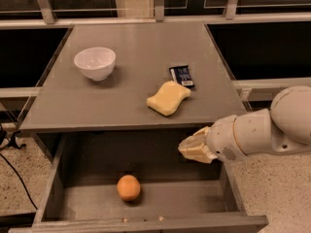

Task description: Pick orange from top drawer and place on counter

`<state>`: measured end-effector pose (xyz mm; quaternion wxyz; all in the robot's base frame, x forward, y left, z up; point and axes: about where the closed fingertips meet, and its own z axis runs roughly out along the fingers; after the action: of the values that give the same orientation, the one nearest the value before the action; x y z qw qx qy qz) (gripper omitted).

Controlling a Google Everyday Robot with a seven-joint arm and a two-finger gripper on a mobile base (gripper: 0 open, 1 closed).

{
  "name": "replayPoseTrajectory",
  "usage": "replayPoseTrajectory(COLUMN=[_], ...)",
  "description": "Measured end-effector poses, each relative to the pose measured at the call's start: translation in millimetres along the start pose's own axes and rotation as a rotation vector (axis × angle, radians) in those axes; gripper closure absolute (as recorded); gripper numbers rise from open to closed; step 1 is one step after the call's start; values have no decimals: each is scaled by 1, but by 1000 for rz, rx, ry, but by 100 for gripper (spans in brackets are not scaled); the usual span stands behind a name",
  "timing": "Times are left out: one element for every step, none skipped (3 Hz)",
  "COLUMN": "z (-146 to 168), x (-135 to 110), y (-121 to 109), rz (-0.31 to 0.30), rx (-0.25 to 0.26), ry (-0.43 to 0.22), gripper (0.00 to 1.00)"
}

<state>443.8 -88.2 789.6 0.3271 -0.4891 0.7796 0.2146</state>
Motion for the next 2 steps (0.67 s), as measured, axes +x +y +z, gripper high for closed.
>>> replayPoseTrajectory(z=[7,21], x=[5,11], y=[17,41], rz=[14,21], rx=[7,19], ry=[-28,-71], gripper=[100,100])
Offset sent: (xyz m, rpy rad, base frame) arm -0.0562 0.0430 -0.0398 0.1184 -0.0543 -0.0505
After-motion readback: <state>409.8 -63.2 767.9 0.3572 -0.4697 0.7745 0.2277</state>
